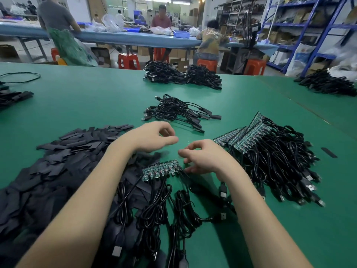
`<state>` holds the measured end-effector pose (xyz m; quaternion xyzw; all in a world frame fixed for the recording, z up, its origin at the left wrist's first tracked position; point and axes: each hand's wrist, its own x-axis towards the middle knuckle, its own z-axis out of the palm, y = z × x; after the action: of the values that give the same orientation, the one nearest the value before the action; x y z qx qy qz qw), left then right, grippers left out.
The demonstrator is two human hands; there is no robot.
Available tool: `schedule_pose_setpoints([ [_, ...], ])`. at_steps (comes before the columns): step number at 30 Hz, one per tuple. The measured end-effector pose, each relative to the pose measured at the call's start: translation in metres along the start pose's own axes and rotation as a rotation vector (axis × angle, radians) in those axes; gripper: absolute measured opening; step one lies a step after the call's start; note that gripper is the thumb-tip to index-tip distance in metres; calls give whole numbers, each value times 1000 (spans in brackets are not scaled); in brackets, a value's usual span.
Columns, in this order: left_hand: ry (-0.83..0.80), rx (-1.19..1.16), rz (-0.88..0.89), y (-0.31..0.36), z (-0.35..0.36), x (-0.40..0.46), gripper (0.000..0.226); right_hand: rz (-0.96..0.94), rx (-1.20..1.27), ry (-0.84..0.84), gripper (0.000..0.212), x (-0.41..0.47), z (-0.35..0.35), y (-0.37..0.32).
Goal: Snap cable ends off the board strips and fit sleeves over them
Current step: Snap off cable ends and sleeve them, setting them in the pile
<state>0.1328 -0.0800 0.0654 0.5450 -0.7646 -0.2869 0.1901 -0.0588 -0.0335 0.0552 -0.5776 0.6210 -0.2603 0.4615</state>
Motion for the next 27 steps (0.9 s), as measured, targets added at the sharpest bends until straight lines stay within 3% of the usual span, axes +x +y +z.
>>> schedule_pose_setpoints([
  [3,-81,-98,-28,-2,5,-19,12,-5,5,-5,17,2,3,2],
  [6,-41,-26,-45,-5,9,-23,12,18,75,-57,24,1,8,8],
  [8,-31,-101,-46,-6,8,-24,17,5,121,-61,19,1,7,10],
  [11,-96,-245,-46,-8,0,-28,23,4,306,-131,8,1,1,10],
  [15,-176,-392,8,-11,-5,-35,22,4,508,-241,14,-3,-7,10],
  [20,-151,-578,9,-10,1,-38,23,-58,552,-321,29,-6,-10,5],
  [23,-146,-605,20,-4,4,-38,28,-76,542,-316,25,-7,-11,3],
  [27,-129,-680,57,-2,9,-38,16,-47,585,-318,22,-8,-12,4],
])
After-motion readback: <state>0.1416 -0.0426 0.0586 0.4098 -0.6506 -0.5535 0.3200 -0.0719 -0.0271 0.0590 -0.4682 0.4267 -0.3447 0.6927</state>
